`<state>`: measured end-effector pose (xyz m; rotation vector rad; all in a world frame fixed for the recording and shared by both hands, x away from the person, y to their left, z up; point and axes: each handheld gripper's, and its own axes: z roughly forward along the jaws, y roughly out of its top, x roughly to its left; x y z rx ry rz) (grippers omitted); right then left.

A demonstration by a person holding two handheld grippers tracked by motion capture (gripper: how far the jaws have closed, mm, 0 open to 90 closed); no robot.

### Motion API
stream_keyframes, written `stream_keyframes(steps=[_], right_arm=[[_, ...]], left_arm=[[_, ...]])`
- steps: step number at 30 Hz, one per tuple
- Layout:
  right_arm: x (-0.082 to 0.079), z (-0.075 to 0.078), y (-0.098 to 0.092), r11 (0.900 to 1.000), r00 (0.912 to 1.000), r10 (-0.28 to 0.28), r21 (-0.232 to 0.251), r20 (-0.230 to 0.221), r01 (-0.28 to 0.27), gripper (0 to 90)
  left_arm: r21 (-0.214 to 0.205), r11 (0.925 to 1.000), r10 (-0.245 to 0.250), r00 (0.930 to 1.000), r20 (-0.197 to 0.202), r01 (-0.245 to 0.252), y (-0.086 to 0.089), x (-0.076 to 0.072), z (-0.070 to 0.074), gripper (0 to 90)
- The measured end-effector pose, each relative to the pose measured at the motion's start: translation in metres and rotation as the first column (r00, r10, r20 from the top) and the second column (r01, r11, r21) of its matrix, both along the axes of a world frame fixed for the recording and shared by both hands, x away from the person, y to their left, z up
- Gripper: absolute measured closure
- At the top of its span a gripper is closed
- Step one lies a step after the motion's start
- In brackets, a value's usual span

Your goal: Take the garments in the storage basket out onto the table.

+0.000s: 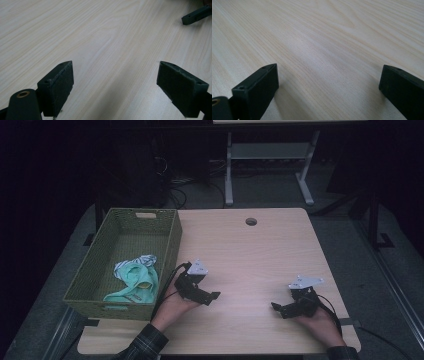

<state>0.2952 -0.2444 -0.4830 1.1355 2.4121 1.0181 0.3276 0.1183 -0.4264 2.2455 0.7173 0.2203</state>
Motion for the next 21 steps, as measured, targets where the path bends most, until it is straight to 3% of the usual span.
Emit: stream_keyframes(steps=[10, 17, 21], right_arm=[[0.000, 0.000, 0.000, 1.0000, 1.0000, 0.000, 0.000, 0.000, 0.000, 2.2], [0.000, 0.000, 0.000, 1.0000, 1.0000, 0.000, 0.001, 0.000, 0.000, 2.2], [0.000, 0.000, 0.000, 1.0000, 1.0000, 0.000, 0.000, 0.000, 0.000, 2.2]], left_arm=[[0.016, 0.9997, -0.018, 0.9998, -0.006, 0.019, -0.001, -0.001, 0.008, 13.5], [-0.017, 0.9997, -0.018, 0.9995, -0.024, 0.017, 0.000, -0.001, 0.015, 13.5], [-0.007, 0.9995, -0.032, 0.9990, -0.030, 0.032, 0.000, 0.000, 0.019, 13.4]])
